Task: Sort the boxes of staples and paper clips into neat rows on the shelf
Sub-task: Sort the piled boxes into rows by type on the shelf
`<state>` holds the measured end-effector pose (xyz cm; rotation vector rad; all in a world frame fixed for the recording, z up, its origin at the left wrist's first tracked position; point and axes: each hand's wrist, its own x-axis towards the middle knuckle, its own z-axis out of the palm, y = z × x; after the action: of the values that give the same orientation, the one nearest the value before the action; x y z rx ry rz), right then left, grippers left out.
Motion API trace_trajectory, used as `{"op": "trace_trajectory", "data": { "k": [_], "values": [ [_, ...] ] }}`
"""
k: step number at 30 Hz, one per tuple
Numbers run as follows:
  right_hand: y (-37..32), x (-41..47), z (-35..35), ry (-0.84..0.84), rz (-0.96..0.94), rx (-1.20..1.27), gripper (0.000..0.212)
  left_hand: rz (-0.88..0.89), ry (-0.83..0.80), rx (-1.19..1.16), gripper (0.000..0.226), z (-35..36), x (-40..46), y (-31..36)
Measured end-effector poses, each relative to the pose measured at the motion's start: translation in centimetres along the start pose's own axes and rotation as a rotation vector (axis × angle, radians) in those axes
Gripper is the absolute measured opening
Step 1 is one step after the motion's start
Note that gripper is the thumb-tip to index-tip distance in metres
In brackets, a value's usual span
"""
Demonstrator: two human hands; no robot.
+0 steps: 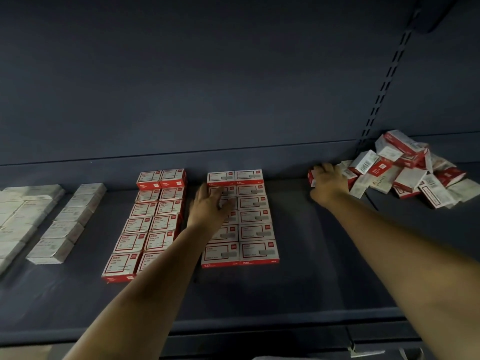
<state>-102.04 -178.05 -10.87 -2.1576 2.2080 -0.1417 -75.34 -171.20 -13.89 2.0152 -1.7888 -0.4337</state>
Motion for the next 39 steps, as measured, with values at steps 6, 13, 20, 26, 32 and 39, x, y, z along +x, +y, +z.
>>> {"op": "trace_trajectory", "data": {
  "k": [6, 13, 20, 26, 32, 39],
  "values": [
    [-1.2, -0.6, -0.9, -0.046, -0.036, -0.134, 0.050, 0.012, 0.061, -0.009, 0.051, -0.1, -0.5, 0.1],
    [-1.3, -5.0, -0.1, 0.104, -0.199, 0.197, 0.051, 0.188, 0.173, 0.184, 0.039, -1.3, -1.7, 1.4],
    [-2.7, -11.7, -1.9, 0.073, -0.155, 1.185, 0.044, 0.163, 0.021, -0.531, 0.034, -2.1, -6.3, 5.9],
    [-3.5, -14.2, -2.2, -0.050, -0.207, 1.540, 0.049, 0.028, -0.272, -1.205, 0.026, -2.5, -9.7, 7.1],
    [-5.9, -15.8, -2.5, -0.100, -0.257, 1.519, 0.047, -0.033, -0.202, -1.379, 0.028, -3.4, -11.3, 6.1],
    [-9.5, -17.7, -2.3, -0.285, -0.334, 1.305, 0.040, -0.210, -0.079, -1.571, 0.034, -6.0, -11.1, 1.9]
  ]
}}
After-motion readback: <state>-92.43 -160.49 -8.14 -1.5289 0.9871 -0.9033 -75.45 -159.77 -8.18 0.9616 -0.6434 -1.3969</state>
